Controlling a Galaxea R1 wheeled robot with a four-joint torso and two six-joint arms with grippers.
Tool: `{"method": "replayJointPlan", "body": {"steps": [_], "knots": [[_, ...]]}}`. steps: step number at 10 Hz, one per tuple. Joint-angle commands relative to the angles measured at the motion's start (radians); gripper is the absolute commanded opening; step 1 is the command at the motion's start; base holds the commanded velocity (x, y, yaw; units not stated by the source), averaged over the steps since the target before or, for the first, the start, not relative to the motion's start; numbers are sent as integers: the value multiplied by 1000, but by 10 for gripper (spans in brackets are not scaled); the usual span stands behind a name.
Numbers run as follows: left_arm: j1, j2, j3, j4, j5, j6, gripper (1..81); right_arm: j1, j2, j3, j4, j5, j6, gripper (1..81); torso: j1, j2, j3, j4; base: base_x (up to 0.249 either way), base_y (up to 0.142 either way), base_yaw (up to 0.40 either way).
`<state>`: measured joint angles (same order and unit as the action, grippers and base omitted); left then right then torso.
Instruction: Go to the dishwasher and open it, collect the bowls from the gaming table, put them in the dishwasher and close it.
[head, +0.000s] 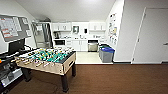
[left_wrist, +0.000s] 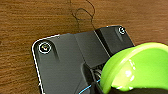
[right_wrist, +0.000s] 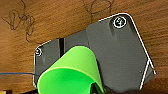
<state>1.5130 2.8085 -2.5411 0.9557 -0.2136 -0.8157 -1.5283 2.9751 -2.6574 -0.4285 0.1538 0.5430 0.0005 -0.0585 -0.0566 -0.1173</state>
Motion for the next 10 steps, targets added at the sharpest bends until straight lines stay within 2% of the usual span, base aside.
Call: {"method": "replayJointPlan", "body": {"steps": [1,10], "knots": [[-47,-21,1,21,25,1,10,50,-5,4,-10,-36,-4,10,0,0,0,0,138,-75,0],[-47,-15,1,21,25,1,10,44,-6,1,-7,-31,-3,10,0,0,0,0,138,-83,0]]}}
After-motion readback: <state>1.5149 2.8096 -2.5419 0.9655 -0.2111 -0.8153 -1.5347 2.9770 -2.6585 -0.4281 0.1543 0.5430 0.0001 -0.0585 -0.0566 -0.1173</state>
